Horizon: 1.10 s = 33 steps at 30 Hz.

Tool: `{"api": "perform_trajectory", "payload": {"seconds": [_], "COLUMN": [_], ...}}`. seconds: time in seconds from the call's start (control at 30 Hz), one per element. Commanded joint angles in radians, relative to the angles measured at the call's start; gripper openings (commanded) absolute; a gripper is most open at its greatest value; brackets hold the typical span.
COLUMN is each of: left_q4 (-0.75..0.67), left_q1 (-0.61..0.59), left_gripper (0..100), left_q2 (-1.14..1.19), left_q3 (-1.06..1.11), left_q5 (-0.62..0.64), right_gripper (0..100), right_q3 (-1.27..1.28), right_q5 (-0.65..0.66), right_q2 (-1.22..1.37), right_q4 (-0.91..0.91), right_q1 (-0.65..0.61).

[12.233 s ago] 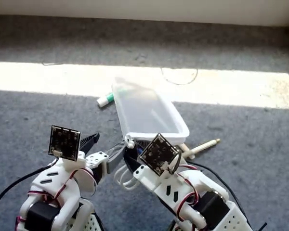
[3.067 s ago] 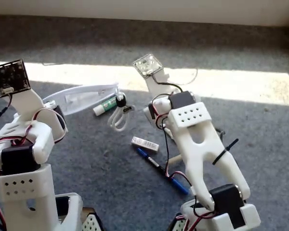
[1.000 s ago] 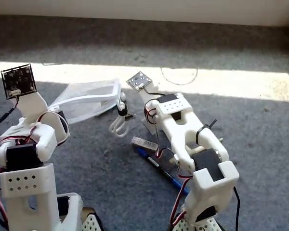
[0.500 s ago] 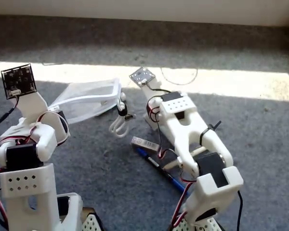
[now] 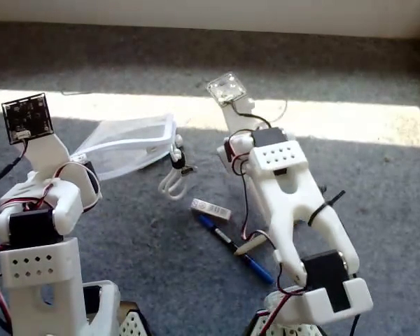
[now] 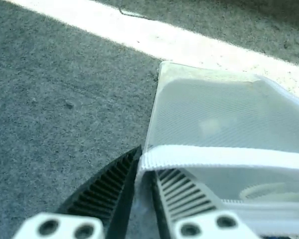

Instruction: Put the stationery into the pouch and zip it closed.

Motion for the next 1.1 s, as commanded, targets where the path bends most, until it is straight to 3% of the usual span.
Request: {"api": "perform_trajectory", "payload": {"seconds": [0.0,0.37,0.8,1.07], "left_q4": [0.002,0.006,0.155,0.16], "left_q1": [-0.01,-0.007,0.097,0.097], "left_gripper": [1,1,1,1], "left_q2": [-0.001,0.004,0.015,0.209], "left_q3": [-0.03,-0.119,-0.338,-0.461], "left_q5": [-0.009,-0.008,-0.04,-0.037], "right_gripper": [0.5,0.5,0.5,0.5], "right_q3": [-0.002,-0.004,-0.01,-0.012], "right_q5": [-0.061,-0.069,-0.069,-0.069], "right_q2": [-0.133,-0.295,-0.562,-0.653], "right_q4": [0.012,0.012,0.012,-0.062], "right_q1": [0.01,0.004,0.002,-0.024]}}
